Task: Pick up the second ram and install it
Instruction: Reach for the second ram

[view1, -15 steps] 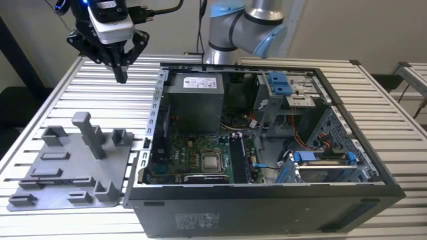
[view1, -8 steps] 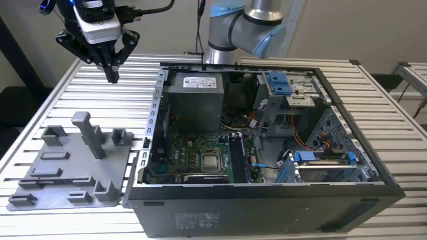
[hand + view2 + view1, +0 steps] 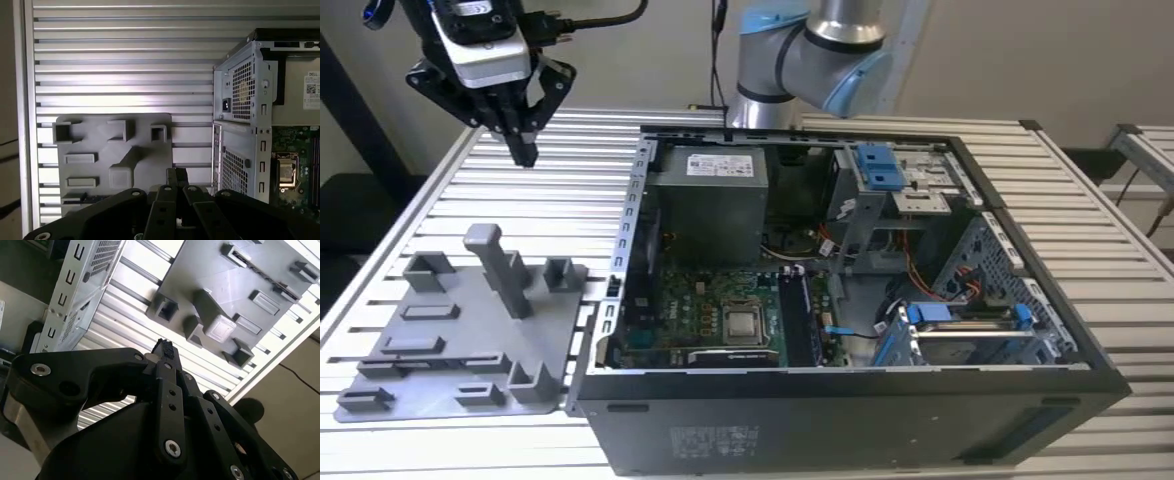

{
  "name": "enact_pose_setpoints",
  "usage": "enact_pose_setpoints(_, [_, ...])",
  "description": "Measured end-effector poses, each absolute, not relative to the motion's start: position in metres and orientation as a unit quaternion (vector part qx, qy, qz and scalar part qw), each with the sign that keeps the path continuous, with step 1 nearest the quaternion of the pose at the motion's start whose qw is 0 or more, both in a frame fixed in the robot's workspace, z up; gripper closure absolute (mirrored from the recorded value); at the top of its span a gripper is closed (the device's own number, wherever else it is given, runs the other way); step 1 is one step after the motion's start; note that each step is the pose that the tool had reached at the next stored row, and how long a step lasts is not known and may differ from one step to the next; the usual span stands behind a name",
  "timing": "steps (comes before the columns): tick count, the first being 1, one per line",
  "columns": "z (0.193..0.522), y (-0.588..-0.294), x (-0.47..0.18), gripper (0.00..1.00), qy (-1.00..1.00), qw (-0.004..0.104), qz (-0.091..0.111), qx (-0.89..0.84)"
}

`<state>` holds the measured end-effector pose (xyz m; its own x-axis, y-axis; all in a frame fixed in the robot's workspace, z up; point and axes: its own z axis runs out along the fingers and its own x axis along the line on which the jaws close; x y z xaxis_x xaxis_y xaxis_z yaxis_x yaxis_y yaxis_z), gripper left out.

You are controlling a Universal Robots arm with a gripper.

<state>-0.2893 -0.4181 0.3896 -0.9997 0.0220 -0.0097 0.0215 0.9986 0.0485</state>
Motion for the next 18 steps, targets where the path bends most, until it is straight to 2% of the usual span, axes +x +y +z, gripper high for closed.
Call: enact_pose_setpoints(18, [0.387, -0.419, -0.339, 0.89, 1.000, 0.005, 0.024, 0.011])
